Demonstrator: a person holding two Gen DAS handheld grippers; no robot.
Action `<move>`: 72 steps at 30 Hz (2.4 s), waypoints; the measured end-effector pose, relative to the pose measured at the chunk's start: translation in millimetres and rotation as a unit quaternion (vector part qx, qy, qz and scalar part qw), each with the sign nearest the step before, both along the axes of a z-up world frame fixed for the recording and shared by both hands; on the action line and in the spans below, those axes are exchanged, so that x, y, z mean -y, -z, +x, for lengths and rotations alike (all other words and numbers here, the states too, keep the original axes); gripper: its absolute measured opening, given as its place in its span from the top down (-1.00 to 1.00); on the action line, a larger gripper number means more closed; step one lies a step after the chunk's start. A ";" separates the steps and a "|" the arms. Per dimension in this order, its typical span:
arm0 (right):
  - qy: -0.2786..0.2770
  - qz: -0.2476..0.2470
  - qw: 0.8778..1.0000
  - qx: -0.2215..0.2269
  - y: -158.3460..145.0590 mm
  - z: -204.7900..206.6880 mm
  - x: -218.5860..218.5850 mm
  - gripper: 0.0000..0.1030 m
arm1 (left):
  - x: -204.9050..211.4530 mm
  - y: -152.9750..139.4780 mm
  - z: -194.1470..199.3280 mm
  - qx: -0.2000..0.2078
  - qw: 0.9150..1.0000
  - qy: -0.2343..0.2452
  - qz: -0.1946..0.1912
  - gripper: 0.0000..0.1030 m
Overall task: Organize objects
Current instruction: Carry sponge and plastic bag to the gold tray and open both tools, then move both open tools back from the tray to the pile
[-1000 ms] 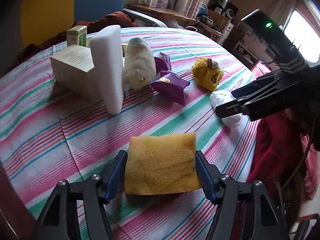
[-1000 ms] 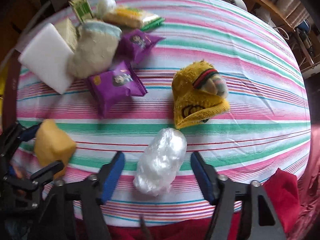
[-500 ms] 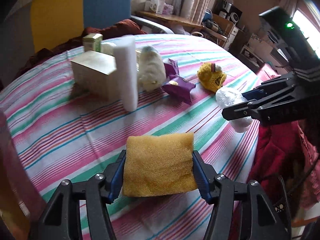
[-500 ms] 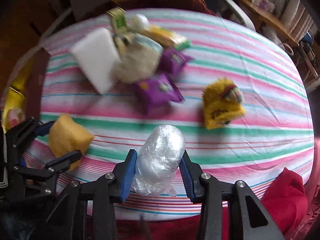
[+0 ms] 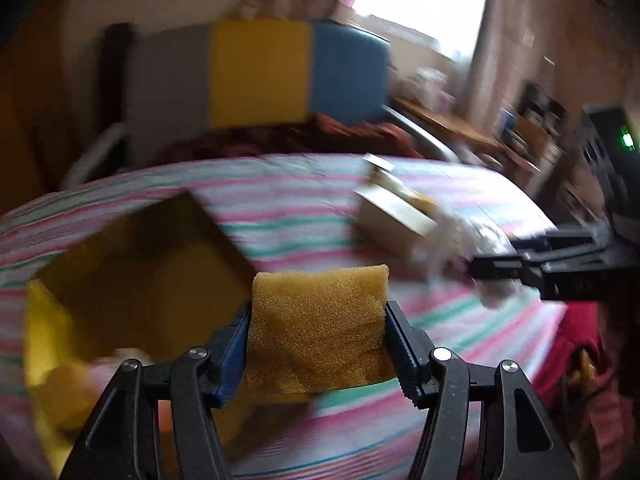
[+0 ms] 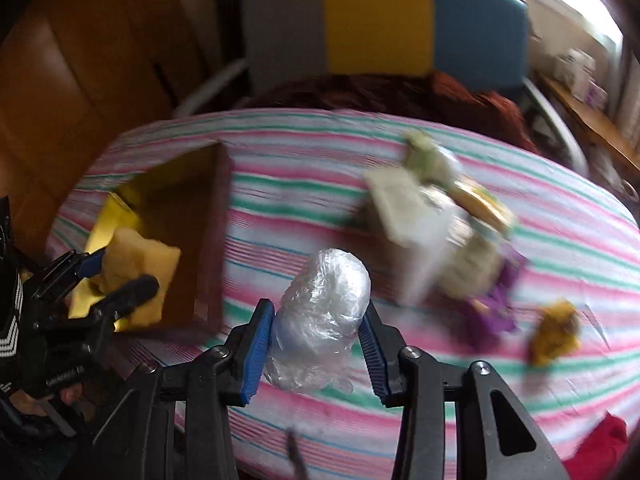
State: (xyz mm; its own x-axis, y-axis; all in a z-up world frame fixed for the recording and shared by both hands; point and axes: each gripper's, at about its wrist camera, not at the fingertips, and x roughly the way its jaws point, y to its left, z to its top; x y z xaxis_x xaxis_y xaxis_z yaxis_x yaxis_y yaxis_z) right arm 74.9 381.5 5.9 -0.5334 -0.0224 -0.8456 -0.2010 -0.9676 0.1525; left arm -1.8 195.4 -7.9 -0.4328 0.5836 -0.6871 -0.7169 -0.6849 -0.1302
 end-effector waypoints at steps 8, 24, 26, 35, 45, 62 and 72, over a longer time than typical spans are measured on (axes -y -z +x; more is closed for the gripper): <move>-0.080 -0.026 0.996 -0.041 -0.8 -94.3 93.1 0.05 | 94.4 -15.2 -53.6 -0.056 0.981 -0.184 -0.021 -0.28; -0.078 -0.004 0.995 -0.055 8.5 -90.9 146.4 -0.42 | 158.3 -40.8 -44.0 -0.116 0.956 -0.268 -0.003 -0.73; -0.073 0.007 0.995 -0.064 5.4 -83.1 148.3 -0.42 | 158.8 -44.7 -41.4 -0.123 0.955 -0.270 -0.005 -0.75; -0.059 0.025 0.995 -0.082 0.2 -62.2 149.3 -0.42 | 152.8 -54.1 -25.0 -0.147 0.952 -0.267 -0.013 -0.86; -0.035 0.018 0.995 -0.089 2.5 -48.6 133.5 -0.42 | 140.3 -56.0 -13.2 -0.157 0.954 -0.254 -0.025 -0.88; 0.008 0.003 0.996 -0.094 7.4 -29.1 95.5 -0.42 | 112.0 -50.8 -0.2 -0.165 0.960 -0.220 -0.051 -0.91; 0.069 0.001 0.994 -0.080 18.0 -6.5 43.5 -0.42 | 85.7 -36.2 1.2 -0.142 0.972 -0.176 -0.062 -0.91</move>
State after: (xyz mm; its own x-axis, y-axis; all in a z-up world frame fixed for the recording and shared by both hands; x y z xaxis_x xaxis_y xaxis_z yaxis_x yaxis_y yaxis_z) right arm 68.5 338.0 -12.1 -0.6593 0.0607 -0.7494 -0.3043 -0.9330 0.1921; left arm -0.6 109.7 28.4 -0.7734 0.2863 -0.5655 -0.4309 -0.8918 0.1378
